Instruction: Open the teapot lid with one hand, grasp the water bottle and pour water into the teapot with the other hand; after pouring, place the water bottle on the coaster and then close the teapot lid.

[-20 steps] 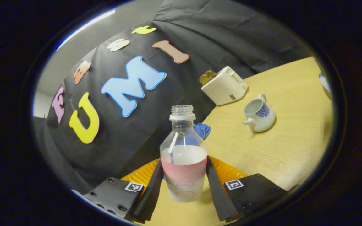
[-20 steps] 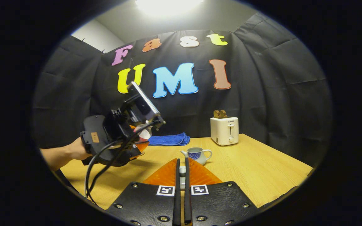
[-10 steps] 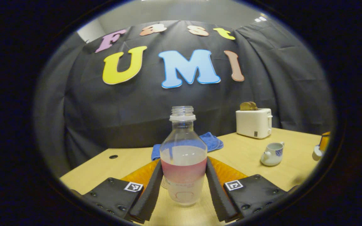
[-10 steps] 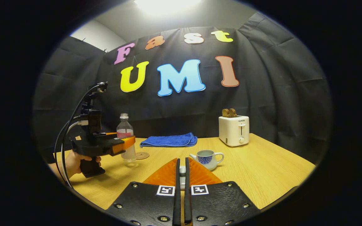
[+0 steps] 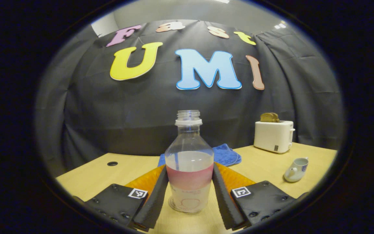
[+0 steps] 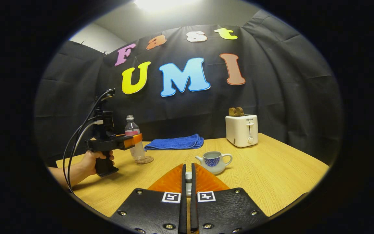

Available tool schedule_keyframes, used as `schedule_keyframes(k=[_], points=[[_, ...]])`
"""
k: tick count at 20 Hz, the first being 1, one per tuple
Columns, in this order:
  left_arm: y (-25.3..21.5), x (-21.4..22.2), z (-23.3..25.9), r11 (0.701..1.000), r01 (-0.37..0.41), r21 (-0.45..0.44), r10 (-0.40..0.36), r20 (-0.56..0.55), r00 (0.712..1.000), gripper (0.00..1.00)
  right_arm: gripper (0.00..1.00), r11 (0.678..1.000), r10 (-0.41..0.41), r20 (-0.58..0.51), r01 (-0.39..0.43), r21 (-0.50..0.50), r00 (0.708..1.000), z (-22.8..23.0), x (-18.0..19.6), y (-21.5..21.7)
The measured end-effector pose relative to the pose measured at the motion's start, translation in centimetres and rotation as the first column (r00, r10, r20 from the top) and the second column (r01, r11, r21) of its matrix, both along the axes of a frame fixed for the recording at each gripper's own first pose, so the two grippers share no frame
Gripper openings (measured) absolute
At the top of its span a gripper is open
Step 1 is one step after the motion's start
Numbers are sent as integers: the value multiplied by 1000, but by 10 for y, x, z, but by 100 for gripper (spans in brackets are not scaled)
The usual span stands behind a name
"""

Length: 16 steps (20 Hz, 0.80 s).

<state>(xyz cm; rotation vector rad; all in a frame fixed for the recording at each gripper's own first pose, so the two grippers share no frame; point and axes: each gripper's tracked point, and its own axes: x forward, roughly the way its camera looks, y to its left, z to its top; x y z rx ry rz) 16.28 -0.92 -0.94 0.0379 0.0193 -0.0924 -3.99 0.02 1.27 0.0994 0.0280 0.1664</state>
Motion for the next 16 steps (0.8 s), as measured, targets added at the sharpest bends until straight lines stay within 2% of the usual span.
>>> schedule_keyframes(k=[5, 16], points=[[-1, 10, -18, 1000, -11, -10, 10, -50, 999, 85, 4, 1000, -11, 3, 11, 15, 1000, 2, 1, -7], [1, 21, -18, 999, -27, -17, 27, -20, 999, 88, 4, 1000, -12, -17, 12, 16, 1000, -4, 5, -7]])
